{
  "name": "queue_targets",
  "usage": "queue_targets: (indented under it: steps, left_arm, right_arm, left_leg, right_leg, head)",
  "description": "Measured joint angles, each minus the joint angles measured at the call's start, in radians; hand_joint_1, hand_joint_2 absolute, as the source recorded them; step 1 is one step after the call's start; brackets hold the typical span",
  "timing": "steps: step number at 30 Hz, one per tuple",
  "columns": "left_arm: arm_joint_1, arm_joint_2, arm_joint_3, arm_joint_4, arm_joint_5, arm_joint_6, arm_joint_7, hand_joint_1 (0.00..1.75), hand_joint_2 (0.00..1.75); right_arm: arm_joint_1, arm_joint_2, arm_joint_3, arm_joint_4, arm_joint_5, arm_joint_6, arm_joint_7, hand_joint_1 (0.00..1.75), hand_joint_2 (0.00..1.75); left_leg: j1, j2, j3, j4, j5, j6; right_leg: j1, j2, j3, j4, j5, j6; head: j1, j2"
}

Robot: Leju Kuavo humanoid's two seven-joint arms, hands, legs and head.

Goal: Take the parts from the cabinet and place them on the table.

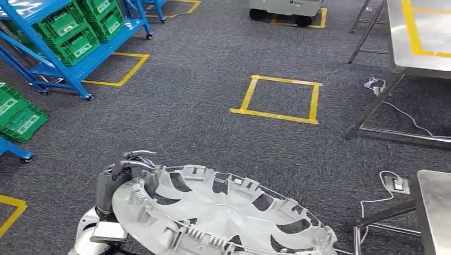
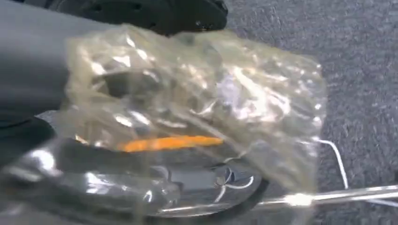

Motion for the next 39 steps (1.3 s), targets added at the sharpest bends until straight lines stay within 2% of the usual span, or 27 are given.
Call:
queue_targets:
  steps: [2,3,4,5,6,8,9,13,14,15,16,18,19,20,21,23,24,25,29,30,31,32,34,35,36,38,39]
  left_arm:
    - [0.002,0.001,0.0,0.0,0.0,0.0,0.0,1.75,1.75]
    - [0.002,0.001,0.0,0.0,0.0,0.0,0.0,1.75,1.75]
    - [0.003,0.001,0.0,0.0,0.0,0.0,0.0,1.75,1.75]
    - [0.003,0.002,0.0,0.0,0.0,0.0,0.0,1.75,1.75]
    - [0.003,0.002,0.0,0.0,0.0,0.0,0.0,1.75,1.75]
    - [0.002,0.002,0.0,0.0,0.001,0.0,0.0,1.75,1.75]
    - [0.002,0.002,0.0,0.0,0.0,0.0,0.0,1.75,1.75]
    - [0.0,0.001,0.0,0.0,0.0,-0.001,0.001,1.75,1.75]
    - [-0.001,0.001,0.0,0.0,0.0,-0.001,0.001,1.75,1.75]
    - [-0.001,0.0,0.0,0.0,0.0,-0.001,0.001,1.75,1.75]
    - [-0.002,0.0,0.0,0.0,0.001,-0.001,0.0,1.75,1.75]
    - [-0.001,0.0,0.001,0.0,0.001,-0.001,0.0,1.75,1.75]
    - [0.0,0.0,0.001,0.0,0.001,-0.002,0.0,1.75,1.75]
    - [0.0,0.0,0.001,0.0,0.001,-0.002,0.0,1.75,1.75]
    - [0.0,0.0,0.001,0.0,0.001,-0.002,0.001,1.75,1.75]
    - [0.0,0.0,0.001,0.0,0.001,-0.002,0.001,1.75,1.75]
    - [-0.001,0.0,0.001,0.0,0.001,-0.003,0.001,1.75,1.75]
    - [-0.001,0.0,0.001,0.0,0.001,-0.003,0.001,1.75,1.75]
    - [-0.003,0.0,0.0,0.0,0.001,-0.003,0.001,1.75,1.75]
    - [-0.003,0.0,0.001,0.0,0.001,-0.003,0.001,1.75,1.75]
    - [-0.004,0.0,0.001,0.0,0.001,-0.003,0.001,1.75,1.75]
    - [-0.002,0.0,0.001,0.0,0.002,-0.003,0.001,1.75,1.75]
    - [-0.001,0.001,0.001,0.0,0.002,-0.003,0.001,1.75,1.75]
    - [0.0,0.002,0.001,0.0,0.001,-0.003,0.002,1.75,1.75]
    - [0.0,0.002,0.001,0.0,0.002,-0.002,0.002,1.75,1.75]
    - [0.0,0.002,0.001,0.0,0.002,-0.003,0.002,1.75,1.75]
    - [-0.001,0.002,0.001,0.0,0.002,-0.003,0.002,1.75,1.75]
  right_arm:
    - [-0.001,0.0,0.0,0.0,0.0,0.0,0.0,0.0,0.0]
    - [-0.001,0.0,0.0,0.0,0.0,0.0,0.0,0.0,0.0]
    - [-0.001,0.0,0.0,0.0,0.0,0.0,0.0,0.0,0.0]
    - [0.0,0.0,0.0,0.0,0.0,0.0,0.0,0.0,0.0]
    - [0.0,0.0,0.0,0.0,0.0,0.0,0.0,0.0,0.0]
    - [-0.001,0.0,0.0,0.0,0.0,0.0,0.0,0.0,0.0]
    - [-0.001,0.0,0.0,0.0,0.0,0.0,0.0,0.0,0.0]
    - [0.001,0.0,-0.001,0.001,0.002,0.0,0.0,0.0,0.0]
    - [0.001,0.0,-0.001,0.001,0.002,0.0,0.0,0.0,0.0]
    - [0.001,0.0,-0.001,0.002,0.002,0.0,0.0,0.0,0.0]
    - [-0.001,0.0,-0.001,0.002,0.002,0.0,-0.001,0.0,0.0]
    - [-0.003,0.0,0.0,0.002,0.003,0.0,-0.001,0.0,0.0]
    - [-0.002,0.0,-0.001,0.002,0.004,0.0,0.0,0.0,0.0]
    - [-0.002,0.0,-0.001,0.002,0.005,0.0,-0.001,0.0,0.0]
    - [-0.001,0.0,-0.002,0.003,0.006,0.0,0.0,0.0,0.0]
    - [-0.001,0.0,-0.002,0.003,0.007,0.0,-0.002,0.0,0.0]
    - [-0.002,0.0,-0.002,0.003,0.008,0.0,-0.002,0.0,0.0]
    - [-0.005,0.0,-0.002,0.004,0.01,0.0,-0.002,0.0,0.0]
    - [-0.004,0.0,-0.009,0.005,0.016,0.001,-0.003,0.0,0.0]
    - [-0.004,0.0,-0.009,0.005,0.017,0.001,-0.003,0.0,0.0]
    - [-0.005,0.0,-0.01,0.005,0.017,0.001,-0.003,0.0,0.0]
    - [-0.007,0.0,-0.01,0.005,0.018,0.001,-0.003,0.0,0.0]
    - [-0.007,0.0,-0.01,0.005,0.018,0.001,-0.003,0.0,0.0]
    - [-0.006,0.0,-0.011,0.006,0.018,0.002,-0.003,0.0,0.0]
    - [-0.006,0.0,-0.011,0.006,0.018,0.002,-0.003,0.0,0.0]
    - [-0.006,0.0,-0.011,0.007,0.018,0.002,-0.003,0.0,0.0]
    - [-0.006,0.0,-0.011,0.007,0.018,0.002,-0.003,0.0,0.0]
  left_leg:
    - [0.003,-0.023,-0.072,0.16,-0.083,-0.004]
    - [0.003,-0.024,-0.111,0.239,-0.111,-0.005]
    - [0.003,-0.024,-0.132,0.281,-0.115,-0.004]
    - [0.003,-0.025,-0.131,0.273,-0.098,-0.002]
    - [0.003,-0.026,-0.11,0.222,-0.054,0.001]
    - [0.003,-0.05,-0.03,0.046,0.048,0.01]
    - [0.005,-0.089,-0.006,-0.008,0.058,0.015]
    - [0.0,-0.077,-0.006,-0.03,0.051,0.021]
    - [0.01,-0.063,-0.002,-0.047,0.061,0.033]
    - [0.008,-0.053,0.001,-0.049,0.062,0.035]
    - [0.007,-0.046,0.001,-0.049,0.061,0.039]
    - [0.002,-0.023,0.0,-0.048,0.06,0.044]
    - [0.0,-0.012,-0.001,-0.047,0.059,0.044]
    - [-0.001,-0.003,0.0,-0.047,0.059,0.044]
    - [-0.002,0.007,0.001,-0.047,0.058,0.045]
    - [-0.003,0.021,0.006,-0.047,0.054,0.041]
    - [-0.005,0.026,0.009,-0.047,0.052,0.038]
    - [-0.013,0.032,0.007,-0.041,0.047,0.031]
    - [-0.011,0.056,0.012,-0.041,0.044,0.016]
    - [-0.007,0.029,0.007,-0.025,0.024,0.008]
    - [-0.004,-0.003,-0.015,0.026,-0.011,0.003]
    - [-0.001,-0.018,-0.052,0.108,-0.054,0.0]
    - [0.003,-0.025,-0.122,0.255,-0.109,-0.005]
    - [0.004,-0.025,-0.134,0.278,-0.104,-0.006]
    - [0.005,-0.025,-0.126,0.257,-0.077,-0.006]
    - [0.01,-0.035,-0.062,0.119,0.015,-0.004]
    - [0.014,-0.053,-0.018,0.026,0.061,-0.003]
  right_leg:
    - [0.001,0.015,-0.003,0.0,0.001,-0.005]
    - [0.002,0.024,-0.003,0.0,0.001,-0.007]
    - [0.003,0.034,-0.003,0.0,0.001,-0.007]
    - [0.003,0.043,-0.002,0.001,0.001,-0.007]
    - [0.003,0.054,-0.001,0.002,0.001,-0.007]
    - [0.002,0.075,0.004,0.003,0.001,-0.006]
    - [0.002,0.08,0.001,0.003,0.001,-0.003]
    - [-0.002,0.107,-0.016,0.0,0.014,0.023]
    - [-0.001,0.099,-0.026,0.009,0.007,0.027]
    - [0.003,0.057,-0.038,0.031,-0.012,0.03]
    - [0.003,0.036,-0.063,0.085,-0.048,0.034]
    - [0.0,0.017,-0.14,0.253,-0.124,0.04]
    - [0.0,0.015,-0.168,0.313,-0.141,0.042]
    - [0.0,0.014,-0.17,0.317,-0.13,0.042]
    - [0.0,0.012,-0.146,0.275,-0.098,0.042]
    - [0.002,-0.007,-0.046,0.095,-0.016,0.035]
    - [0.004,-0.04,-0.003,0.017,-0.005,0.031]
    - [0.012,-0.046,0.016,-0.003,-0.014,0.026]
    - [0.01,-0.017,0.009,-0.006,-0.007,0.008]
    - [0.006,-0.009,0.013,-0.011,-0.002,0.0]
    - [0.005,-0.003,0.012,-0.011,-0.001,-0.005]
    - [0.005,0.006,0.01,-0.011,-0.001,-0.007]
    - [0.006,0.023,0.008,-0.01,0.0,-0.009]
    - [0.006,0.033,0.008,-0.01,0.001,-0.01]
    - [0.006,0.043,0.009,-0.01,0.001,-0.01]
    - [0.005,0.063,0.012,-0.007,0.001,-0.008]
    - [0.004,0.073,0.013,-0.005,0.0,-0.006]
  head:
    - [0.0,0.0]
    - [0.0,0.0]
    - [0.0,0.0]
    - [0.0,0.0]
    - [0.0,0.0]
    - [0.0,0.0]
    - [0.0,0.0]
    - [0.0,0.0]
    - [0.001,0.0]
    - [0.004,0.0]
    - [0.011,0.0]
    - [0.009,0.0]
    - [0.01,0.0]
    - [0.009,0.0]
    - [0.009,0.0]
    - [0.009,0.0]
    - [0.01,0.0]
    - [0.009,0.0]
    - [0.008,0.0]
    - [0.006,0.0]
    - [0.0,0.0]
    - [0.0,0.0]
    - [0.0,0.0]
    - [-0.001,0.0]
    - [-0.001,0.0]
    - [-0.001,0.0]
    - [-0.001,0.0]
